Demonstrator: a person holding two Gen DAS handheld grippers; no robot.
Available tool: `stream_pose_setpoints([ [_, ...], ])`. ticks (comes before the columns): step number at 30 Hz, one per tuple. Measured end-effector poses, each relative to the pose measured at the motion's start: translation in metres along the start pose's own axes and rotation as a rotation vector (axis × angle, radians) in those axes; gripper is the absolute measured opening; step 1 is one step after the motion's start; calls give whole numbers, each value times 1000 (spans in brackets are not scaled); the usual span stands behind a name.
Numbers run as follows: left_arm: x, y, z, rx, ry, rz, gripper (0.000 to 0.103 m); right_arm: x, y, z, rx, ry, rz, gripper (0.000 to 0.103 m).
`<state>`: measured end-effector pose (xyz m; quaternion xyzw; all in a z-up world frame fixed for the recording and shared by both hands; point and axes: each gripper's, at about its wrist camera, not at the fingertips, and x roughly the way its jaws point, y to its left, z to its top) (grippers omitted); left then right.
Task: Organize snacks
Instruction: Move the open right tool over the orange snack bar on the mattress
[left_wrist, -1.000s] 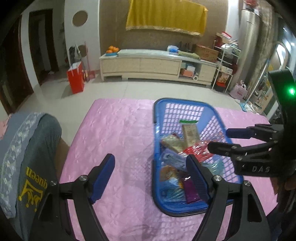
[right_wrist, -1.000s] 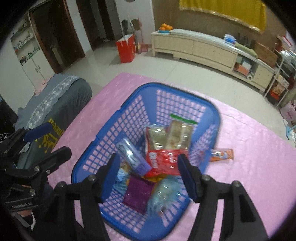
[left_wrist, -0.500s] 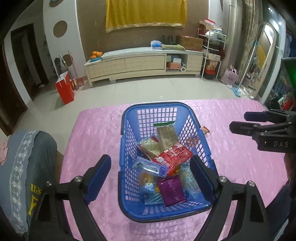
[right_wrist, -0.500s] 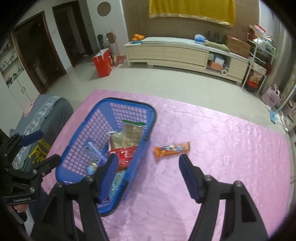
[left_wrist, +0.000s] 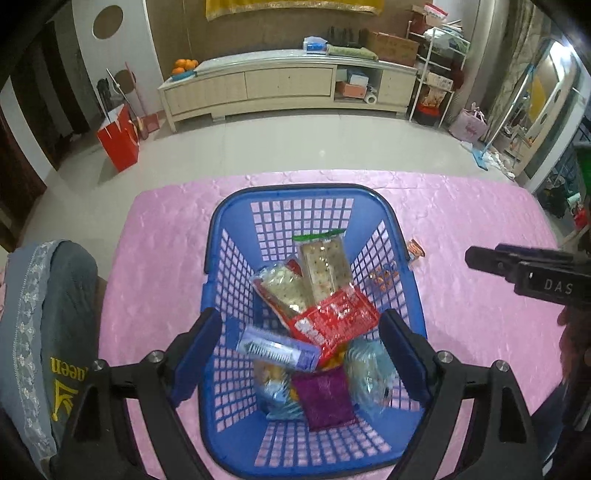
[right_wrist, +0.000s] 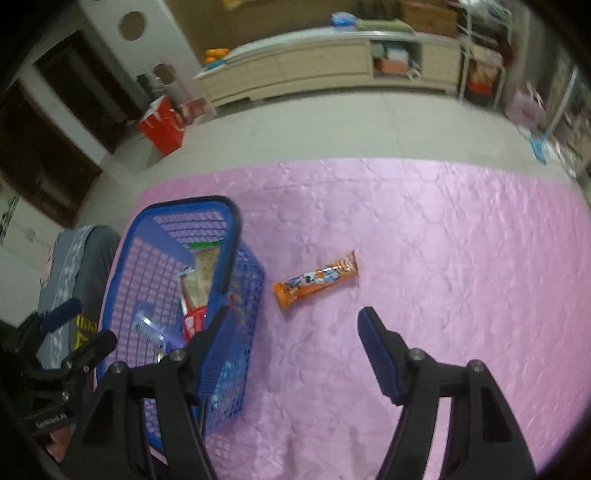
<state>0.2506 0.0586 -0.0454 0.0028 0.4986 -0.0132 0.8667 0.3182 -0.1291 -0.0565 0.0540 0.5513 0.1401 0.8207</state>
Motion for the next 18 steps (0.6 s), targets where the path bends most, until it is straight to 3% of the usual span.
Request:
stream_pose_setpoints([
  [5,16,0,15,-17,-2,5,85,23,-6,11,62,51,14,73],
  [9,33,1,24,-27,28,-9,85,43,-5,20,64,74,-31,72],
  [10,37,1,26,-28,32,-11,85,48,-6,21,76,80,-29,66],
  [11,40,2,28,-29,37,-11,85,52,-7,22,87,82,-29,53],
  [12,44,3,30,-31,40,-8,85,60,-10,23,105,99,-29,50],
  [18,63,10,38,-32,72,-11,85,96,-21,27,153,168,-36,50],
])
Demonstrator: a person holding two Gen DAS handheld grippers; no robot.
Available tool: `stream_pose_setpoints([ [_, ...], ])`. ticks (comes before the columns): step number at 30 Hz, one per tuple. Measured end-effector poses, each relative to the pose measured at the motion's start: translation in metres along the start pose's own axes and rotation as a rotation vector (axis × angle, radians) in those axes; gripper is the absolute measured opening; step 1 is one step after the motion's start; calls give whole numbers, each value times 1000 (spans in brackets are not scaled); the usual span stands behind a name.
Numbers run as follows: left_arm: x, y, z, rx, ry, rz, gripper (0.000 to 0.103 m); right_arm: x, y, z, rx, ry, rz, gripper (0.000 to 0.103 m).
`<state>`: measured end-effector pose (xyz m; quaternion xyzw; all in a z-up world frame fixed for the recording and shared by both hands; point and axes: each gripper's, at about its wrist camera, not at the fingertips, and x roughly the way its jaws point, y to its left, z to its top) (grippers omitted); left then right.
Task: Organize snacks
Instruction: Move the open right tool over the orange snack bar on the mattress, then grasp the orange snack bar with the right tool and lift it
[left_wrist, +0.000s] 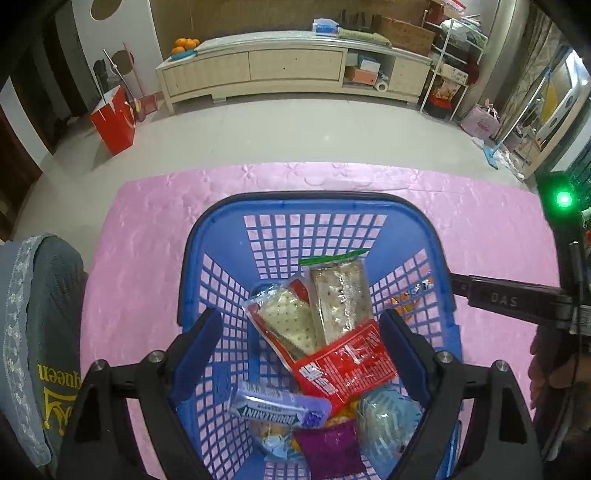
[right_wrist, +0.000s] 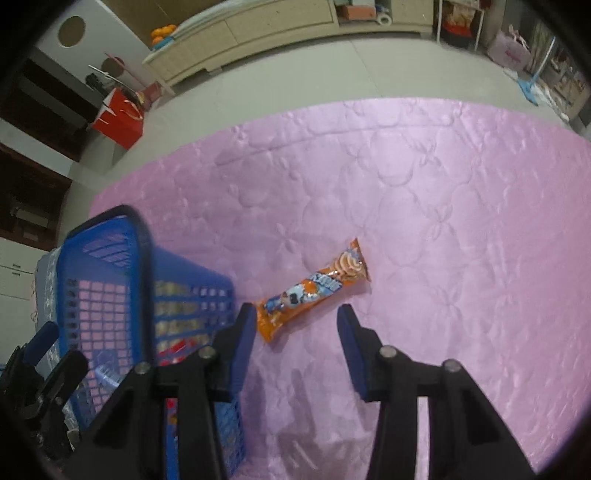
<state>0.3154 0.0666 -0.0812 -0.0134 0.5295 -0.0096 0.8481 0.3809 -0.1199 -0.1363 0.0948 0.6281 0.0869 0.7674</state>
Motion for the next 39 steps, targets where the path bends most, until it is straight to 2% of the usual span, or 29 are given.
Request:
stream_pose_setpoints([
  [5,14,3,1,-3,27,-4,85,20,-1,6,25,40,-1,50],
  [9,18,6,3,-31,36,-42,85,32,-3,11,38,63,-25,50],
  [11,16,5,3,-22,23,-39,85,38,-6,13,47,77,-26,43],
  [17,14,-4,0,10,14,-28,86,41,-8,15,43,74,-35,37],
  [20,14,-6,-2,8,10,-38,86,36,-13,17,85,82,7,36],
  [23,16,-5,-2,4,15,-45,85,33,-13,19,76,72,1,36],
  [27,20,-3,1,6,23,-42,85,40,-8,22,91,82,38,36],
  [31,26,-3,1,7,30,-31,86,46,-8,23,93,89,27,36],
  [33,28,-1,0,5,36,-33,86,44,-3,24,68,63,9,30],
  [34,27,-1,-1,7,35,-31,86,42,-1,24,53,49,1,22],
  [39,20,0,-4,9,22,-28,85,37,-2,19,24,21,-4,17],
])
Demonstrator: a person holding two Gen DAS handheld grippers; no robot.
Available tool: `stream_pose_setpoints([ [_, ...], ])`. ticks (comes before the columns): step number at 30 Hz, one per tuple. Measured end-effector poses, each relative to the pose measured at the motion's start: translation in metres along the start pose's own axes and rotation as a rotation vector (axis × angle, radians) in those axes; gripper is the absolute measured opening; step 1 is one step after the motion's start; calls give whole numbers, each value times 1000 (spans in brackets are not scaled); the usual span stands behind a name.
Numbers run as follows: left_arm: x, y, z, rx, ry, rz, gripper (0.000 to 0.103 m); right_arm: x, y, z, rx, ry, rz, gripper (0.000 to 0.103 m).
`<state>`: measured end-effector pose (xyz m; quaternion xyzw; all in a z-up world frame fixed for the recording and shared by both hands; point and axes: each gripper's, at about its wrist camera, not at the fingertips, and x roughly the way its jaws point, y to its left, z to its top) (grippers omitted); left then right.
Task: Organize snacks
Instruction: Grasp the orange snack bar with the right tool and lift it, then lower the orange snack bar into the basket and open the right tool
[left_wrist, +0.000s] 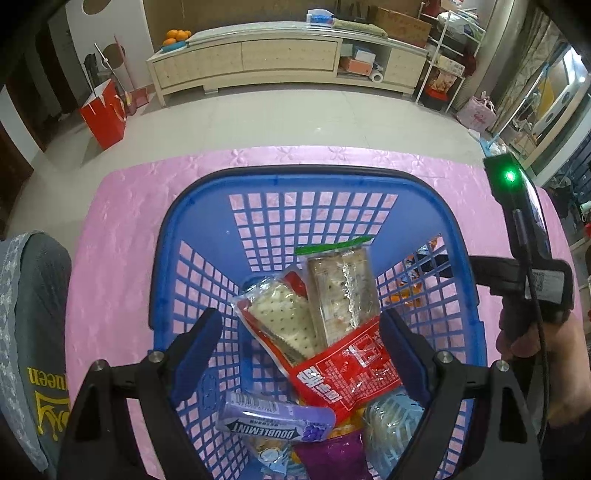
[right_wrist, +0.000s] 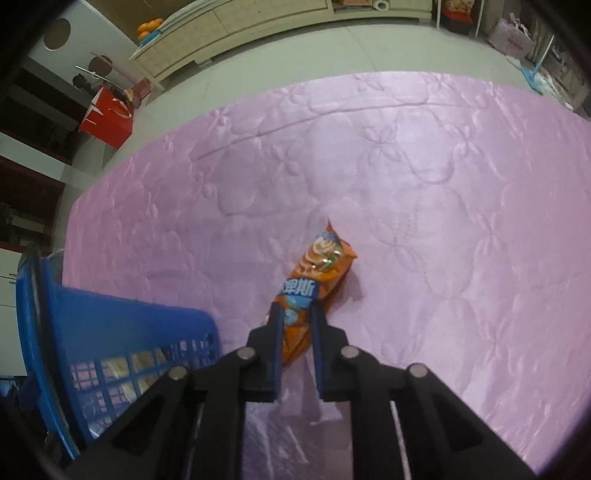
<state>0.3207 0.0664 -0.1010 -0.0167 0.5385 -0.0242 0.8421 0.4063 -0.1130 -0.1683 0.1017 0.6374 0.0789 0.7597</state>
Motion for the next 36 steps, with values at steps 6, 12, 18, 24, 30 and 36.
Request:
stream_pose_setpoints([
  [6,-14,-2,-10,-7,-17,-9,85,-27,-5,-17,-24,-16,35,17],
  [12,-38,-9,-25,9,-52,-12,85,-70,-6,-40,-48,-60,64,17],
  [18,-66,-13,-45,8,-95,-18,85,-115,-4,-68,-90,-116,83,17],
  [24,-92,-17,-60,10,-134,-16,85,-153,11,-92,-136,-165,122,17],
  [30,-115,-12,-74,1,-175,-2,85,-176,39,-114,-220,-202,160,17],
  [36,-124,8,-80,-12,-192,32,85,-168,66,-120,-278,-182,178,17],
])
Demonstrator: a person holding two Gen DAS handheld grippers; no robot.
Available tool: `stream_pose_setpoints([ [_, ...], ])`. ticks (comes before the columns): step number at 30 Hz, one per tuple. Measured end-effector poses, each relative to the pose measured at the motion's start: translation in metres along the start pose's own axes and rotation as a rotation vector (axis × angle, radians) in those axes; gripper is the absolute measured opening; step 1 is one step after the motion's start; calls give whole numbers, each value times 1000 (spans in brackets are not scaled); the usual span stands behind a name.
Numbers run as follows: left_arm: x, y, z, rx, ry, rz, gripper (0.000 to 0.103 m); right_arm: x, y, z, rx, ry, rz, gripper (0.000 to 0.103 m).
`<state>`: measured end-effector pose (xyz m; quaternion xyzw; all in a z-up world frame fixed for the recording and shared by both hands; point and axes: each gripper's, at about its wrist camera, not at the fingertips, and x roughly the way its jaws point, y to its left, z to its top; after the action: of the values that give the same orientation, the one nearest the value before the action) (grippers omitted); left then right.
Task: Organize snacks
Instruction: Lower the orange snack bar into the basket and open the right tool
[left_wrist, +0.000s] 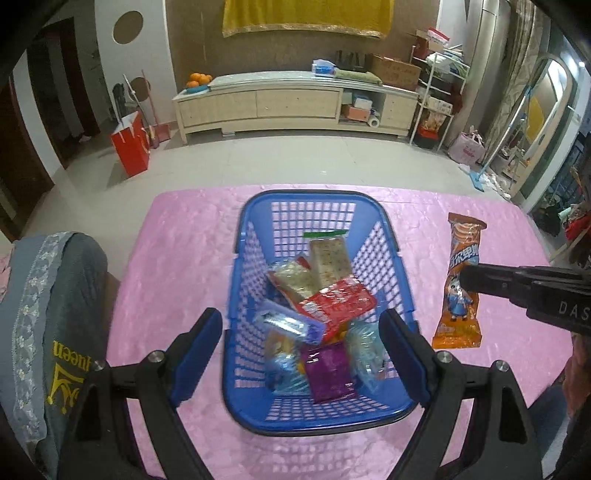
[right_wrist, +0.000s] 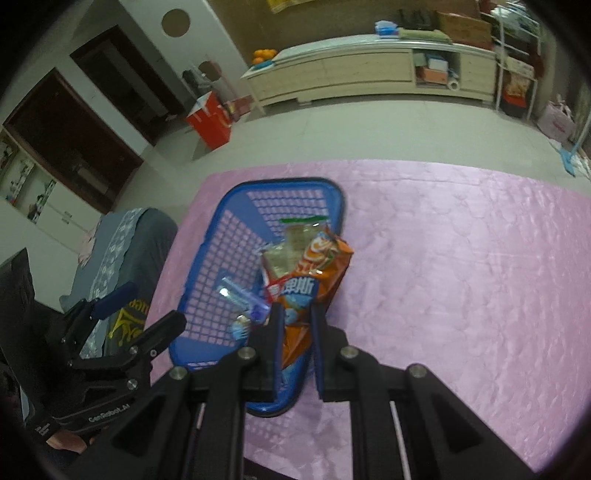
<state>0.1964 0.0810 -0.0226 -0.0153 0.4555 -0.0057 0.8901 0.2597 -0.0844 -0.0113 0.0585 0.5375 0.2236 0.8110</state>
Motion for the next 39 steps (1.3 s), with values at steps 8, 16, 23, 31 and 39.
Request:
stream_pose_setpoints([
  [8,3,24,-4,-11,-7,27,85,36,24,7,-47,55,18,17],
  [16,18,49,-6,-38,12,26,85,79,43,14,-152,149,0,17],
  [23,28,58,-5,-77,24,21,85,113,59,7,-258,213,-84,18],
  [31,26,59,-13,-74,15,20,85,120,69,-7,-369,201,-170,36],
  [39,0,50,-17,-69,-71,27,85,75,48,-16,-277,66,-131,70],
])
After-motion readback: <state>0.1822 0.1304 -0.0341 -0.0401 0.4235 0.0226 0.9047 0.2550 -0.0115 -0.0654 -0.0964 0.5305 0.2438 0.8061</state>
